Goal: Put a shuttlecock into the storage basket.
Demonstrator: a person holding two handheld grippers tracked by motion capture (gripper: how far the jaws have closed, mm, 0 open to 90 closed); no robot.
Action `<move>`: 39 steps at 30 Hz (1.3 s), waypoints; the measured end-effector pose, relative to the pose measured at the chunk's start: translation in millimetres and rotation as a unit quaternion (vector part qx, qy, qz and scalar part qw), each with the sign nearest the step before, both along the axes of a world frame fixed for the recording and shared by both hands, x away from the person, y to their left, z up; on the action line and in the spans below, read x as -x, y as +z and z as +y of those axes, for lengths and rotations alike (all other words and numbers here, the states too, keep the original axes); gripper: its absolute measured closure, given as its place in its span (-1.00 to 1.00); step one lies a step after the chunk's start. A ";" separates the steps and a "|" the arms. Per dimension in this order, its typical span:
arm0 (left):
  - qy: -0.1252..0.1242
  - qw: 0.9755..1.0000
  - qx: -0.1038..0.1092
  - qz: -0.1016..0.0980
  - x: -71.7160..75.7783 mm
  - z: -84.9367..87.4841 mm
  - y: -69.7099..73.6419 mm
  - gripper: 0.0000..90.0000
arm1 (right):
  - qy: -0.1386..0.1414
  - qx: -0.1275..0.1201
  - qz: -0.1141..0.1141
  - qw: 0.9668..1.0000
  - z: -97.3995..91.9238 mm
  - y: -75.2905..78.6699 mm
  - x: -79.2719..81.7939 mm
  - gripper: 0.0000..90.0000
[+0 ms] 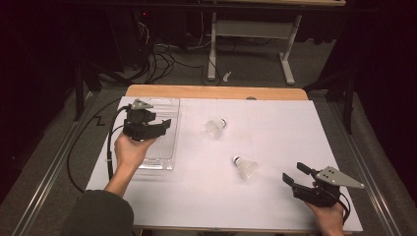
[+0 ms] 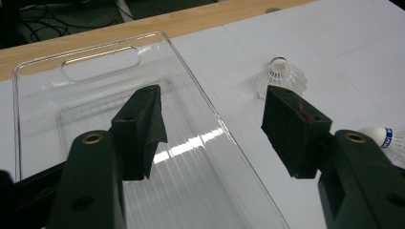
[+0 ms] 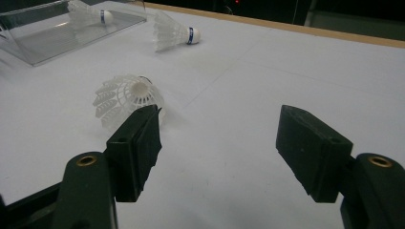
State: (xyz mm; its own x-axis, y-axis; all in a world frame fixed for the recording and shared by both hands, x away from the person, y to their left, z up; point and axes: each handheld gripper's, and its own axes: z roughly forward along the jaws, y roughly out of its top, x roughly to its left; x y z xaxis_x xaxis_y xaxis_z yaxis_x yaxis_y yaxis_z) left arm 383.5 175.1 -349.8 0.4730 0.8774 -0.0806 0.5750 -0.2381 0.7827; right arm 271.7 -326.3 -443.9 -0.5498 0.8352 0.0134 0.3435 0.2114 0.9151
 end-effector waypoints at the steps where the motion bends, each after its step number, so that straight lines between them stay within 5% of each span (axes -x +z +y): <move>1: 0.000 1.000 -0.001 -0.001 1.0 0.2 -0.2 -0.11 | 0.000 0.000 0.000 1.000 -0.1 0.0 0.0 -0.28; 39: -0.003 0.999 0.020 -0.029 35.0 11.5 -6.5 -0.11 | -0.001 -0.003 0.000 1.000 -1.2 0.0 0.5 -0.28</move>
